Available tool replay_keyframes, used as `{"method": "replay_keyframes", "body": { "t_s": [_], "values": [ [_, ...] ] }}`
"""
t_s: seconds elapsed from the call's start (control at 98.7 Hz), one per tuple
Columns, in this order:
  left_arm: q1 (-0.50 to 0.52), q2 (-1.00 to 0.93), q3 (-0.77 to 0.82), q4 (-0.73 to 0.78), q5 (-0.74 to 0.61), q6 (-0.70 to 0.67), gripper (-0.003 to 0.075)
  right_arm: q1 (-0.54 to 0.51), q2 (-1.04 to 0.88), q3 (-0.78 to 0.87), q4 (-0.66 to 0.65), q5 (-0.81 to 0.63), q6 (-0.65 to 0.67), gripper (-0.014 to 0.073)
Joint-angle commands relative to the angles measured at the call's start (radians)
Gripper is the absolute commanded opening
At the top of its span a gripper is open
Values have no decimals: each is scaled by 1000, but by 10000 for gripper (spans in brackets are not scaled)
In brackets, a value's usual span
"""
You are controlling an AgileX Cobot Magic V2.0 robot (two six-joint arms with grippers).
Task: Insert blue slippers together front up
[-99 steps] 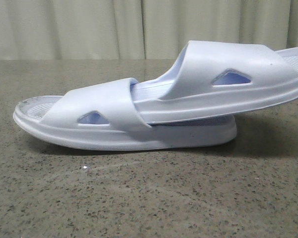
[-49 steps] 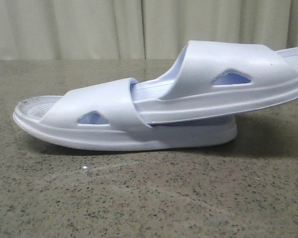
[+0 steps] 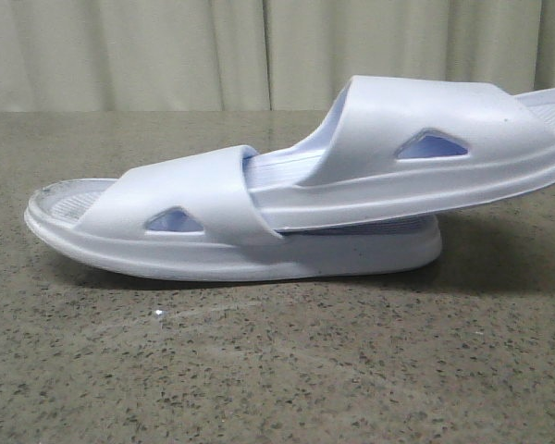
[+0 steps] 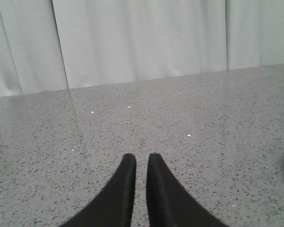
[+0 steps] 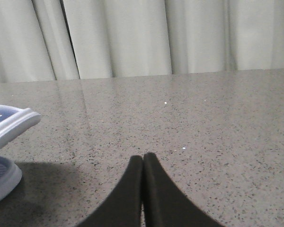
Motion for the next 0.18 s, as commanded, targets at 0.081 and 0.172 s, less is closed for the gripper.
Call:
{"method": "replay_keyframes", "body": {
  "t_s": [0.081,0.172],
  "values": [
    [2,-31,10,0,-83,-10,16,-4,-21,22,-14,-87,2,-107],
    [2,-31,10,0,-83,-10,16,-4,-21,22,-14,-87,2,-107]
  ]
}}
